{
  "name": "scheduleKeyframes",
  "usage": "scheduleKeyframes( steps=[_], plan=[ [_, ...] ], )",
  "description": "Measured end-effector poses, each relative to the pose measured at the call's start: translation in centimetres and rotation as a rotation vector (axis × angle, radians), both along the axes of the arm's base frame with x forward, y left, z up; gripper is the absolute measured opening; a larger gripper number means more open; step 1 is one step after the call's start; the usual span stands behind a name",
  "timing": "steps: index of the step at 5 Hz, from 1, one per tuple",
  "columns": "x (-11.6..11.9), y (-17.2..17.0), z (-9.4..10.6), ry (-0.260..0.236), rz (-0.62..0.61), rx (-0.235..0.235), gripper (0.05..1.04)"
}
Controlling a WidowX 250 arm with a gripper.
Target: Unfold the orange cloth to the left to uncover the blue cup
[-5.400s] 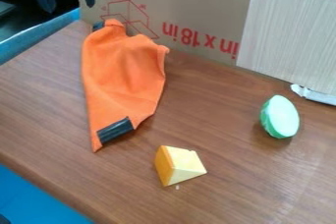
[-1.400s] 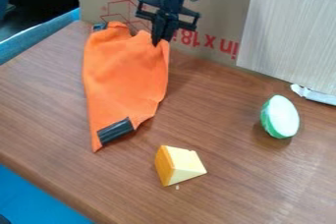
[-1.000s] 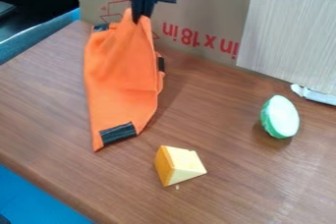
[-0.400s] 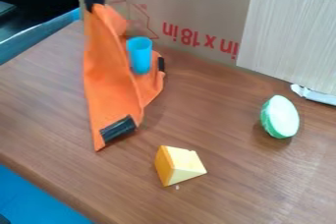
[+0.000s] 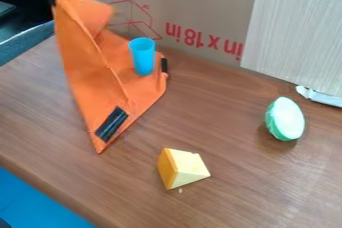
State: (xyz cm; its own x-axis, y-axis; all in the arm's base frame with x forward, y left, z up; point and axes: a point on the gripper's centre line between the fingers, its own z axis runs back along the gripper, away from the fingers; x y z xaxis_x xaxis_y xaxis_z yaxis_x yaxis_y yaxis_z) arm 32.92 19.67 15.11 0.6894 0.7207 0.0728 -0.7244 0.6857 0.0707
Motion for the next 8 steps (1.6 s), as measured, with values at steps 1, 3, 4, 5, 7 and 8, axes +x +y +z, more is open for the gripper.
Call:
scheduleKeyframes(
  steps=[1, 3, 4, 5, 7, 8],
  plan=[
    [-1.4, 2.1, -0.6, 0.013, 0.021, 0.022, 0.063],
    [-4.4, 7.0, -3.7, 0.097, 0.052, 0.111, 0.063],
    [-5.7, 9.0, -4.9, 0.140, 0.073, 0.145, 0.063],
    [-6.7, 9.7, -6.3, 0.210, 0.085, 0.164, 0.063],
    [-8.8, 10.4, -7.2, 0.367, 0.308, 0.223, 0.243],
    [-9.0, 10.7, -7.1, 0.403, 0.389, 0.240, 0.502]
  ],
)
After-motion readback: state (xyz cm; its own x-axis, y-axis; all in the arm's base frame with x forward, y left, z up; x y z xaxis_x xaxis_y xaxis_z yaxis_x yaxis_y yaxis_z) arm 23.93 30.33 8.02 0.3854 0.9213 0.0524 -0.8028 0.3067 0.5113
